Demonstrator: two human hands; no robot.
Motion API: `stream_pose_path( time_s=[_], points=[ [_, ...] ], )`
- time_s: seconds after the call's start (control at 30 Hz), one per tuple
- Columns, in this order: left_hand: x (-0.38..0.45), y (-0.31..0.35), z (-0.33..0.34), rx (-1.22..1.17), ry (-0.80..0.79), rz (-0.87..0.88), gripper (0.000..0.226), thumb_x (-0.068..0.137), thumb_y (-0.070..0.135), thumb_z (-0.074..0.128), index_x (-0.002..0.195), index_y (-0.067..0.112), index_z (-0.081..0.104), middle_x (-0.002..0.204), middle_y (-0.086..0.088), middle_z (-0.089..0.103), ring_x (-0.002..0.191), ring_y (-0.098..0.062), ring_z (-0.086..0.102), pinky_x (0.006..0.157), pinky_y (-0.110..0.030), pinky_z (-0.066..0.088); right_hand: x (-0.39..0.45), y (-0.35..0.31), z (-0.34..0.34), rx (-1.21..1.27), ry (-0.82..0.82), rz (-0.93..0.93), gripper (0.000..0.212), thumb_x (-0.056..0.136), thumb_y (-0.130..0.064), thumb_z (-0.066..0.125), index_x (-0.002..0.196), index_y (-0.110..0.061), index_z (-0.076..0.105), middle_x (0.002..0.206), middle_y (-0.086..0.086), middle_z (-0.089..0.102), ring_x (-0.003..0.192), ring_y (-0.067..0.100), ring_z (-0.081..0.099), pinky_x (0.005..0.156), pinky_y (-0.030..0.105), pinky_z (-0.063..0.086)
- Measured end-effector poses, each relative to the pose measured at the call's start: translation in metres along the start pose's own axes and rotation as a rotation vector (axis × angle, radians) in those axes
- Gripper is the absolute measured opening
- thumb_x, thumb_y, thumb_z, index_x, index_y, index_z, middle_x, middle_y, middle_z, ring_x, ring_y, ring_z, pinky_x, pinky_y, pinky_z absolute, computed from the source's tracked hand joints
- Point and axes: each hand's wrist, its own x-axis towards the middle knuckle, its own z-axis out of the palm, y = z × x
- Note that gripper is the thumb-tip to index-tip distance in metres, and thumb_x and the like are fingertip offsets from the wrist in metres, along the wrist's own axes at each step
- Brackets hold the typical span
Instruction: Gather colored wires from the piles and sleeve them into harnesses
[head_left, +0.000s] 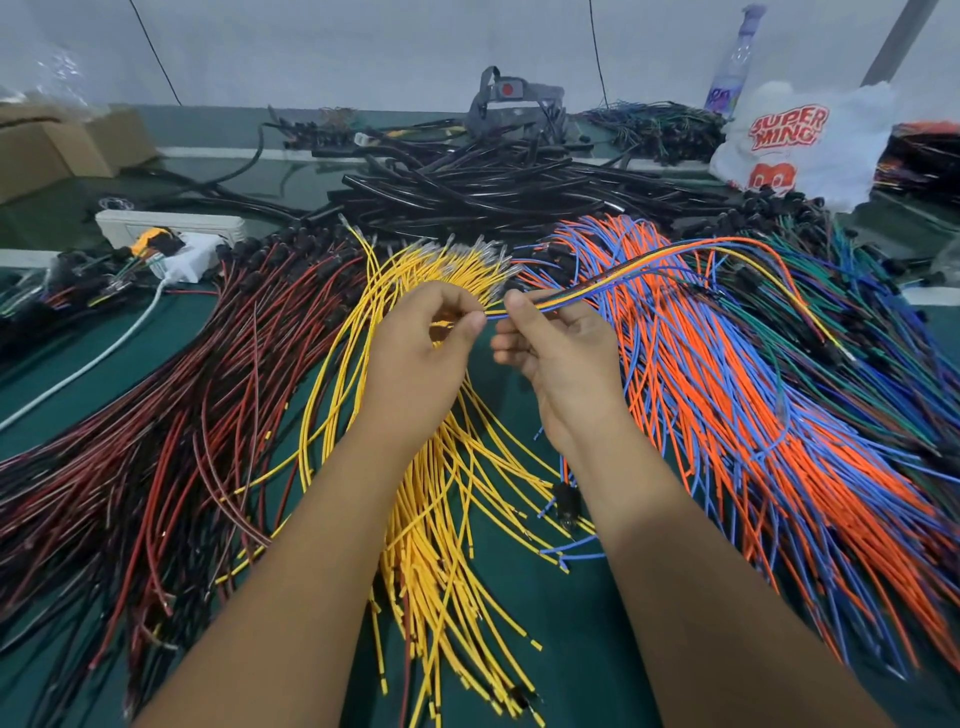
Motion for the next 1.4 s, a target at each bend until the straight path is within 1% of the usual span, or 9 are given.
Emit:
stream_pose_path(
  time_s=[0.13,0.3,0.4,0.6,0.8,0.9,1.1,1.3,1.4],
  points=[
    [-0.001,0.0,0.002,-0.119,-0.1,-0.117,0.008,0.098,0.011,0.05,0.095,0.018,0.054,0.094,0.01,0.057,0.089,-0.003,0.054,0.082,-0.016,0.043,-0.001,0.001,0.0,0.009,0.005,0.006,0.019,0.087,-0.009,0.068,0.1,0.004,0.062,0.063,0.006,0.067,0.053,0.014,0.063,0.053,0.022,0.052],
    [-0.001,-0.001,0.002,-0.16,-0.127,-0.142,0.017,0.101,0.013,0.043,0.092,0.027,0.046,0.103,-0.007,0.058,0.099,-0.026,0.057,0.094,-0.044,0.046,0.0,-0.001,-0.001,0.041,0.005,0.033,0.016,0.089,-0.009,0.067,0.099,0.002,0.062,0.064,0.004,0.066,0.054,0.014,0.063,0.054,0.022,0.052],
    [-0.001,-0.002,0.002,-0.191,-0.137,-0.149,0.016,0.102,0.011,0.041,0.092,0.023,0.045,0.091,0.002,0.052,0.089,-0.018,0.055,0.094,-0.053,0.045,0.001,-0.002,-0.002,0.062,0.027,0.063,0.008,0.09,-0.008,0.065,0.093,-0.002,0.061,0.061,0.003,0.066,0.053,0.014,0.063,0.054,0.021,0.052],
    [0.001,-0.006,0.0,-0.28,-0.089,-0.201,0.014,0.095,0.008,0.055,0.089,0.021,0.057,0.087,0.002,0.066,0.084,-0.008,0.066,0.081,-0.024,0.053,0.003,-0.003,-0.003,0.078,0.066,0.078,0.005,0.092,-0.006,0.062,0.089,-0.003,0.059,0.062,0.006,0.064,0.053,0.014,0.062,0.054,0.022,0.053],
    [0.003,-0.01,-0.006,-0.438,-0.04,-0.267,0.018,0.083,-0.003,0.068,0.085,0.014,0.062,0.076,-0.001,0.074,0.077,-0.014,0.071,0.071,-0.023,0.054,0.003,0.002,-0.004,-0.065,0.056,0.026,0.005,0.094,-0.005,0.06,0.091,-0.001,0.06,0.066,0.008,0.064,0.055,0.013,0.064,0.056,0.021,0.052],
    [0.006,-0.008,-0.008,-0.621,-0.032,-0.345,0.021,0.086,-0.003,0.064,0.098,0.014,0.061,0.084,-0.007,0.075,0.081,-0.018,0.072,0.071,-0.024,0.055,0.003,0.002,-0.004,-0.09,0.051,0.005,0.01,0.094,-0.004,0.059,0.098,0.005,0.06,0.067,0.007,0.066,0.058,0.014,0.066,0.058,0.021,0.053],
    [0.012,-0.001,-0.018,-1.287,-0.077,-0.581,0.041,0.099,0.04,0.031,0.126,0.016,0.05,0.124,-0.018,0.063,0.112,-0.034,0.062,0.08,-0.039,0.053,-0.003,0.0,0.005,-0.075,-0.115,-0.041,0.013,0.095,0.0,0.054,0.086,-0.003,0.062,0.066,0.008,0.065,0.06,0.014,0.064,0.056,0.021,0.052],
    [0.011,0.003,-0.01,-1.095,-0.061,-0.577,0.058,0.101,0.051,0.018,0.139,0.015,0.043,0.122,-0.017,0.065,0.113,-0.039,0.06,0.074,-0.038,0.04,-0.01,-0.002,0.009,-0.126,-0.243,0.013,0.02,0.093,0.002,0.056,0.106,0.017,0.058,0.086,0.033,0.062,0.061,0.021,0.062,0.057,0.022,0.052],
    [0.011,0.006,-0.009,-1.059,-0.005,-0.568,0.056,0.101,0.051,0.018,0.138,0.016,0.043,0.122,-0.017,0.064,0.106,-0.035,0.065,0.064,-0.034,0.045,-0.014,-0.003,0.011,-0.142,-0.272,0.017,0.009,0.092,0.003,0.056,0.095,0.007,0.064,0.079,0.027,0.064,0.06,0.021,0.062,0.058,0.024,0.054]
  ],
)
